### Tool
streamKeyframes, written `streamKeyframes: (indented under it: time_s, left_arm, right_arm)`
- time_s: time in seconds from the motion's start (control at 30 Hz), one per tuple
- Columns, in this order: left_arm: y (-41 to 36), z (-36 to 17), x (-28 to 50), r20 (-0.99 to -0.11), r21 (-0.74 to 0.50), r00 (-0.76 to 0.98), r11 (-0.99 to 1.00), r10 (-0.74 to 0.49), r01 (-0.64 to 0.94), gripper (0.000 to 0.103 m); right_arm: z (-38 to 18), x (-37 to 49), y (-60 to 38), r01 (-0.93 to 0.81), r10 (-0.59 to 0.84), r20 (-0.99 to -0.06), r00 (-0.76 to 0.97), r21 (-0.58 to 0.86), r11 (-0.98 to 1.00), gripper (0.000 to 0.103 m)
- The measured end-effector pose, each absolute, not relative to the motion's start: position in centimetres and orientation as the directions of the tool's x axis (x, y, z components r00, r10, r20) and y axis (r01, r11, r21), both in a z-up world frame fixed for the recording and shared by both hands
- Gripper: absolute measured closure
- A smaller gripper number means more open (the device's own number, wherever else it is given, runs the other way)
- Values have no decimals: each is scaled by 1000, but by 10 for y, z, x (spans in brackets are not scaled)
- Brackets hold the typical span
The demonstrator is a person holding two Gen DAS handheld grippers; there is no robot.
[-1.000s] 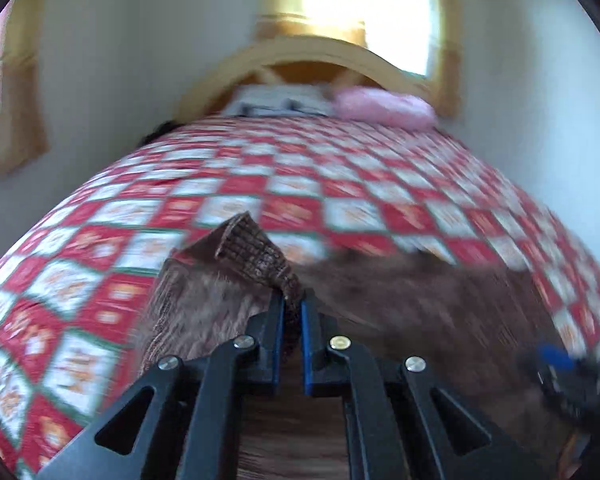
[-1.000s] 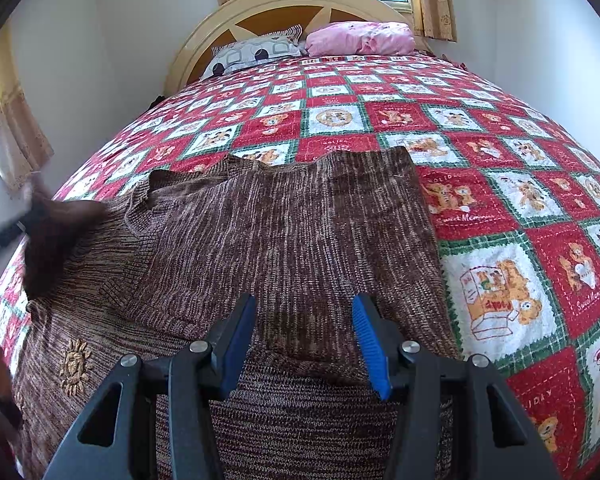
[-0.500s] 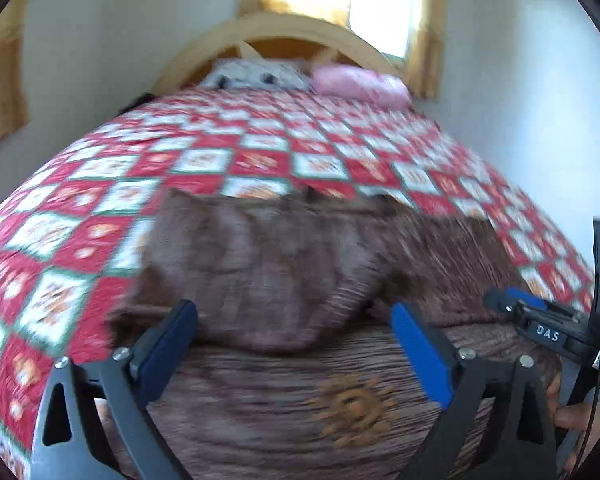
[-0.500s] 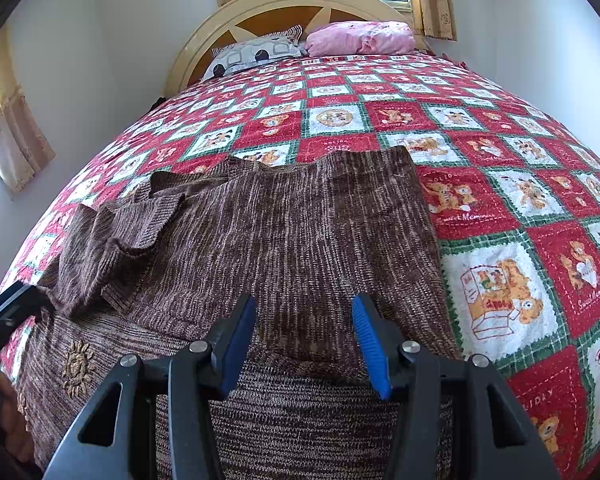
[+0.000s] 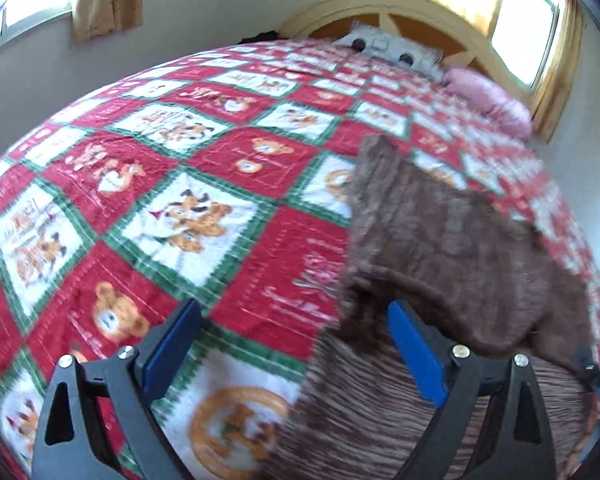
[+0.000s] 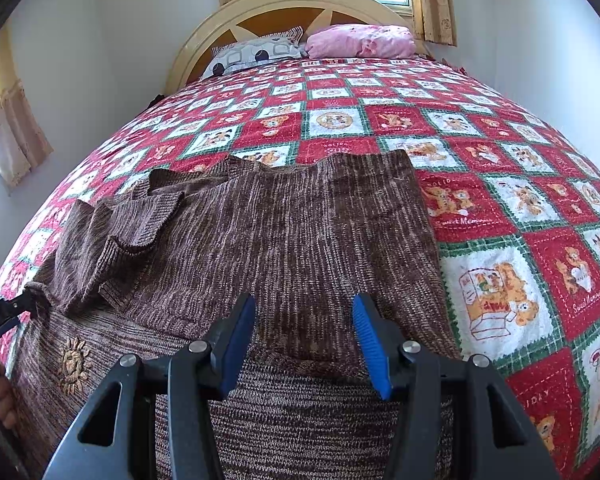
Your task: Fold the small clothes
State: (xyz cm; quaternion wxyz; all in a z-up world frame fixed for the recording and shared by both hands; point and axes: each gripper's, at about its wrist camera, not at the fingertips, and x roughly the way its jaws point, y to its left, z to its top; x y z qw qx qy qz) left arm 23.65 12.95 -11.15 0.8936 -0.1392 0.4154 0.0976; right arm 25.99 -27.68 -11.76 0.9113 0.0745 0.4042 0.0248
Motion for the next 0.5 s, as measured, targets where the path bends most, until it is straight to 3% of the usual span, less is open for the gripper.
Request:
streamKeyframes:
  time_s: [0.23,0.33,0.5]
  left_arm:
    - [129,-117,238,-782,-141,617,938,91,-317,7]
    - [138,-117,238,-780,-147,616,926,107,-347,7]
    - [130,-119,243,-793,-73,585,928,168,-366,5]
  right_arm:
    - [-101,251,-266,40,41,-709,704,98,994,51]
    - [-85,241,-262,10,153,-657,738,238,971,51]
    - [-82,266,-229,-60,358,-648,672,434,899,51]
